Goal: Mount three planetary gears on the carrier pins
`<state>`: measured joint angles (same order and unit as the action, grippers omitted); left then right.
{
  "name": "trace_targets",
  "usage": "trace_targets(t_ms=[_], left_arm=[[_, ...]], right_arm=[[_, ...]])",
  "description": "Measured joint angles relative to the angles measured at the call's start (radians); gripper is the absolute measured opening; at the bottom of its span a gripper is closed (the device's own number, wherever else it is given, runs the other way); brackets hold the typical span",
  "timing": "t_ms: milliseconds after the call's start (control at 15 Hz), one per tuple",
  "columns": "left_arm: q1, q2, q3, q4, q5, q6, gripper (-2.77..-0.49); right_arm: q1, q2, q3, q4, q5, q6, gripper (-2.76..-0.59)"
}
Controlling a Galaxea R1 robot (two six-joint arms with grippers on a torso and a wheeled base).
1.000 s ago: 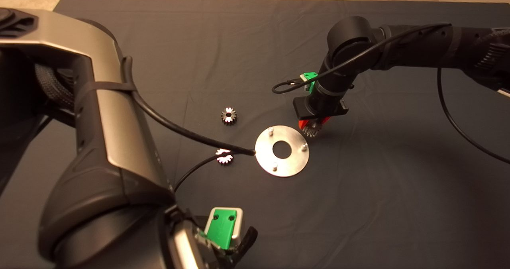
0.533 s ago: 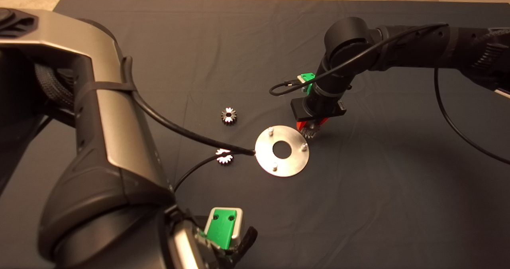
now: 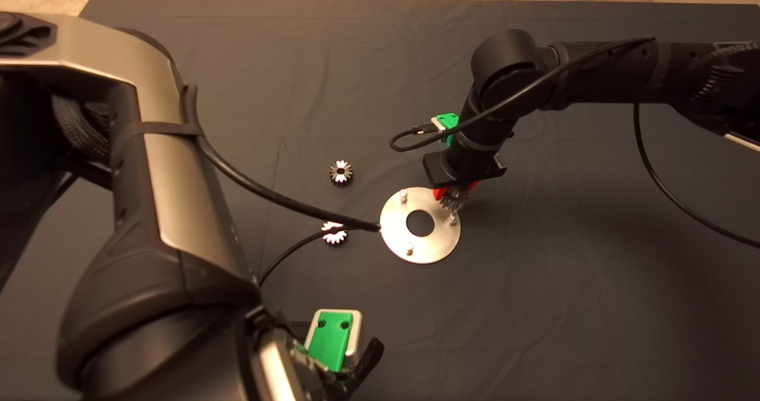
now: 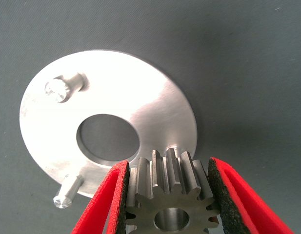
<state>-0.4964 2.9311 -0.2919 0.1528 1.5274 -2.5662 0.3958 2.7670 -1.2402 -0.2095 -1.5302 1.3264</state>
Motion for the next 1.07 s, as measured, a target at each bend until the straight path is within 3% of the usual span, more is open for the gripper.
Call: trace_targets(t_ms=[400, 1067], left_arm=[[0.0, 0.0, 0.0, 0.0, 0.0, 0.0, -0.92], [0.0, 0.0, 0.0, 0.0, 0.0, 0.0, -0.92]], right_arm=[[0.0, 0.004, 0.0, 0.0, 0.0, -0.001, -2.3], [-0.023, 0.002, 0.006, 0.0, 0.0, -0.014, -2.3]])
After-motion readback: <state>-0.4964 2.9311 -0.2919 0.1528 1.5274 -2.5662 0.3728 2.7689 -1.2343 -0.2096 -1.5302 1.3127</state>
